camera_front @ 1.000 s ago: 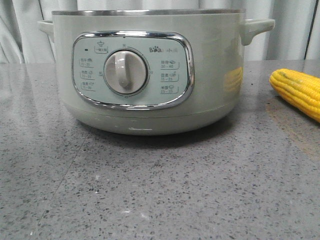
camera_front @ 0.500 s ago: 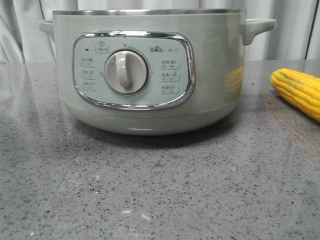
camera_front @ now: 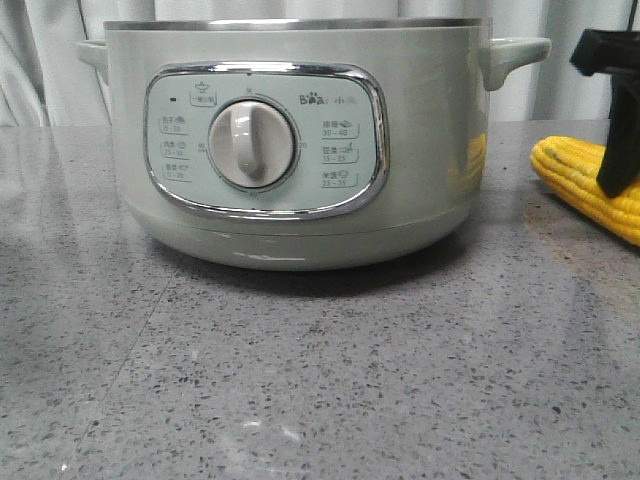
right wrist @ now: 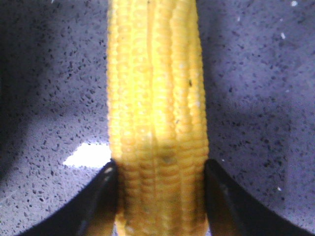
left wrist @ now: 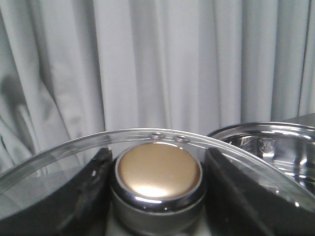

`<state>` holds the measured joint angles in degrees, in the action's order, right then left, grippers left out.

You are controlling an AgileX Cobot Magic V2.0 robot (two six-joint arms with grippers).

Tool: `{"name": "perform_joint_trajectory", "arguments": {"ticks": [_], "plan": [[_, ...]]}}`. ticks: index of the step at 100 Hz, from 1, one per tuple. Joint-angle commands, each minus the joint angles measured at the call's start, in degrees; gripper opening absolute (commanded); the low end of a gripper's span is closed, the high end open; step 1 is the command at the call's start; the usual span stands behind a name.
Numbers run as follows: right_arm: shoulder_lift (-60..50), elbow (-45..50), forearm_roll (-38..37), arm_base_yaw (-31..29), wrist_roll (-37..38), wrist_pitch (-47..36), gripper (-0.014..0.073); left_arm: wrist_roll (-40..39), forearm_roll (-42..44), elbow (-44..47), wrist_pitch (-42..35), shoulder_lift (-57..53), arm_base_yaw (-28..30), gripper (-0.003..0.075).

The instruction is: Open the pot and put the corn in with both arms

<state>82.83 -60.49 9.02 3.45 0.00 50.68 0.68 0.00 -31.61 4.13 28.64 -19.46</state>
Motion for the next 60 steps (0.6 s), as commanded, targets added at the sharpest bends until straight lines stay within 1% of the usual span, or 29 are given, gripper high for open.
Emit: {"name": "perform_joint_trajectory", "arguments": {"ticks": [1,4,6,9,10,18,31,41,60], "plan": [[0.8,-1.3,-0.5,-0.1,0.0,-1.0,0.0147,-0.1,-0.9,-0.6,-8.2,-1.3,2.1,-0.002],[1.2,-1.3,-0.5,-0.1,0.0,-1.0,0.0057,-0.1,-0.9,0.0,-8.2,-1.4,2.9,-0.002],[1.3,-1.3,-0.5,-0.1,0.0,-1.0,0.0022,-0.1,-1.0,0.5,-8.2,-1.4,3.5,-0.002],[1.3,-1.3,-0.5,-0.1,0.0,-1.3,-0.0064,-0.1,-1.2,1.0,-8.2,-1.4,4.3,-0.002],[1.3,-1.3,-0.5,-0.1,0.0,-1.3,-0.0074,-0.1,-1.2,1.3,-8.2,-1.4,4.7,-0.002],[1.2,-1.7,-0.5,-0.1,0.0,-1.0,-0.0066,-0.1,-1.4,3.0,-8.8,-1.4,6.7,-0.002],[0.0,-4.0,-0.5,-0.1,0.0,2.9,-0.0066,-0.2,-2.5,6.6,-10.8,-1.4,9.3,-0.002],[-3.1,-6.5,-0.5,-0.1,0.0,5.3,-0.0066,-0.3,-4.4,10.0,-14.1,-1.4,9.6,-0.002],[-9.6,-14.0,-0.7,-0.1,0.0,12.7,-0.0064,-0.3,-4.4,14.7,-20.7,2.3,9.6,-0.002]]}}
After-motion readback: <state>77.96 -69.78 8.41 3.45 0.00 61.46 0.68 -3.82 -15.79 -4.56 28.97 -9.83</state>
